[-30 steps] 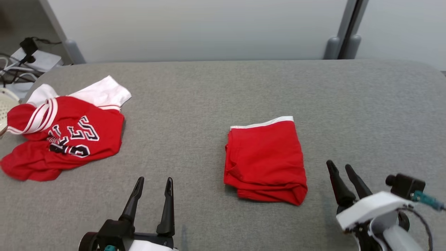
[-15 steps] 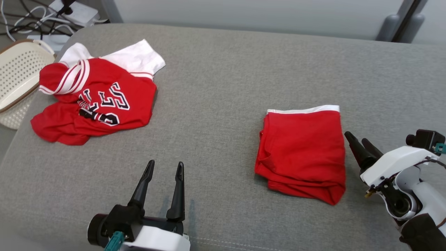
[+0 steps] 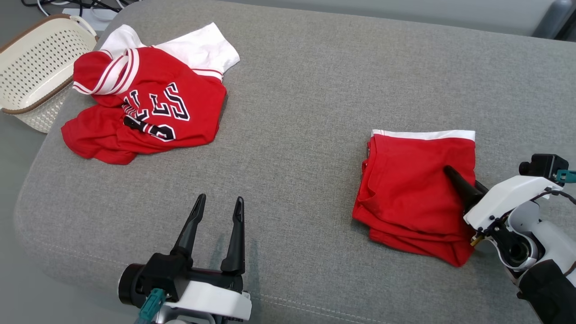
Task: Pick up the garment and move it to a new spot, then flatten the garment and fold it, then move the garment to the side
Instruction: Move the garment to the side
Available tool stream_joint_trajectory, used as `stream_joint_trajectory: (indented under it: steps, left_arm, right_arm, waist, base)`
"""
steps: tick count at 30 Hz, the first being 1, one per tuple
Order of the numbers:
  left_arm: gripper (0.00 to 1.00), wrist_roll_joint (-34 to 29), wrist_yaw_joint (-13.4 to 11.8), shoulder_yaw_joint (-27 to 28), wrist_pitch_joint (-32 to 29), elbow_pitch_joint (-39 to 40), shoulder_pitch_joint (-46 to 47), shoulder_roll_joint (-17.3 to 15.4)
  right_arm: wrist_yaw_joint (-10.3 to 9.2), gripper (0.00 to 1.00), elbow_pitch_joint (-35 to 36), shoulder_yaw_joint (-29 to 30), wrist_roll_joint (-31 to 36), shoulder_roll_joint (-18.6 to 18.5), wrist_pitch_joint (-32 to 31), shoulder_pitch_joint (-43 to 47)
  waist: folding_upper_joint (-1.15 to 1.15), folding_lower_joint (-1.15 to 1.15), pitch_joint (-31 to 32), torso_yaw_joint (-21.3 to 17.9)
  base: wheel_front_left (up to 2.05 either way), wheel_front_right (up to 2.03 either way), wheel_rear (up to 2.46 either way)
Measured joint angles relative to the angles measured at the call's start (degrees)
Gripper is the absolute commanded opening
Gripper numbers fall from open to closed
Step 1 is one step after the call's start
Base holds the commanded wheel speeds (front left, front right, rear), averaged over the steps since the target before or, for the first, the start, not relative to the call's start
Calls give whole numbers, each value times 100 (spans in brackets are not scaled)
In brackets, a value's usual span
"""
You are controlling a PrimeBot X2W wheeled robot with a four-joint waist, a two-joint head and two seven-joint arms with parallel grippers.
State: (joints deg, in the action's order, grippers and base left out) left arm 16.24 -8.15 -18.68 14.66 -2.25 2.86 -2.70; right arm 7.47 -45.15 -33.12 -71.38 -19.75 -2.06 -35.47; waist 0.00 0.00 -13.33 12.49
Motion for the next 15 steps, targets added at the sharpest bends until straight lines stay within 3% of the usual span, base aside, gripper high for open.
stream_joint_trajectory:
  steps: [6, 15]
  left_arm:
    - [100, 0, -48, 2, 0, 0, 0, 0]
    - [100, -16, -46, 13, 0, -5, 0, -1]
  right_arm:
    - [0, 0, 47, -353, -58, -70, 332, -32]
    - [0, 0, 267, -981, 253, -278, 1380, -305]
  waist:
    - [0, 0, 3, -14]
    - [0, 0, 48, -269]
  base:
    - [0, 0, 0]
    - [0, 0, 0]
